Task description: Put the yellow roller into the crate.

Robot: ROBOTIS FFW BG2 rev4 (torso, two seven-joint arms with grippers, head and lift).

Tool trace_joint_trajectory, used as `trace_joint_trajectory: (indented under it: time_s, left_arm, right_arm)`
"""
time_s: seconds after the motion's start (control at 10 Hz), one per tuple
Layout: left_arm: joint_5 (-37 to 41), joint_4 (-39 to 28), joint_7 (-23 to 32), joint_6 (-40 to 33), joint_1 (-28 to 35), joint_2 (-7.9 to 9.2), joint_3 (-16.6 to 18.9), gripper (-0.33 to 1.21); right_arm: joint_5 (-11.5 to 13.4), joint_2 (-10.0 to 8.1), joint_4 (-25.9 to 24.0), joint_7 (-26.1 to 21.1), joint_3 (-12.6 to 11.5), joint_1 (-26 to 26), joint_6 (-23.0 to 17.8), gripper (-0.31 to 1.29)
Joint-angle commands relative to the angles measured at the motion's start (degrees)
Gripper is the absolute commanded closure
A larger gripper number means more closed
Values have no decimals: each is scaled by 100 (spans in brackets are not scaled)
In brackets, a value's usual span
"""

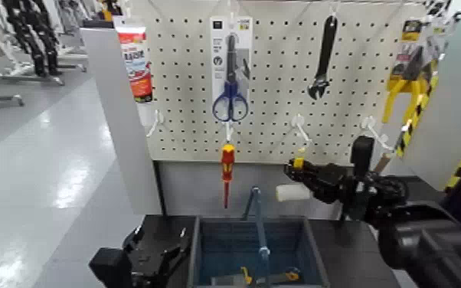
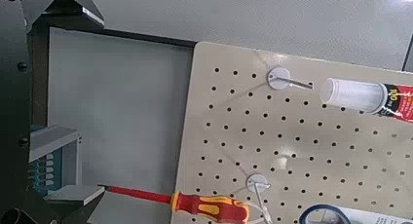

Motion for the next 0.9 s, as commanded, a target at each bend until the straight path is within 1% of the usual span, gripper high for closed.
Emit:
trace_joint_trajectory:
  time_s: [0.1, 0.3, 0.5, 0.7, 0.9]
  left_arm:
    - [0, 0, -3, 1, 12, 0, 14, 11]
    - [9, 0, -11, -16, 21, 0, 23, 11]
    - [9, -9, -11, -16, 30, 0, 32, 11]
    - [9, -9, -11, -16, 38, 0, 41, 11]
    - [9, -18, -11, -16, 47, 0, 50, 11]
  right_arm:
    - [-36, 2, -36, 30, -21, 20, -50, 127]
    - [-54, 28, -133, 57, -118, 99, -58, 127]
    - [-54, 54, -344, 92, -215, 214, 12, 127]
    - [-36, 89, -766, 153, -364, 433, 170, 127]
    - [-80, 125, -1188, 197, -399, 662, 355, 127]
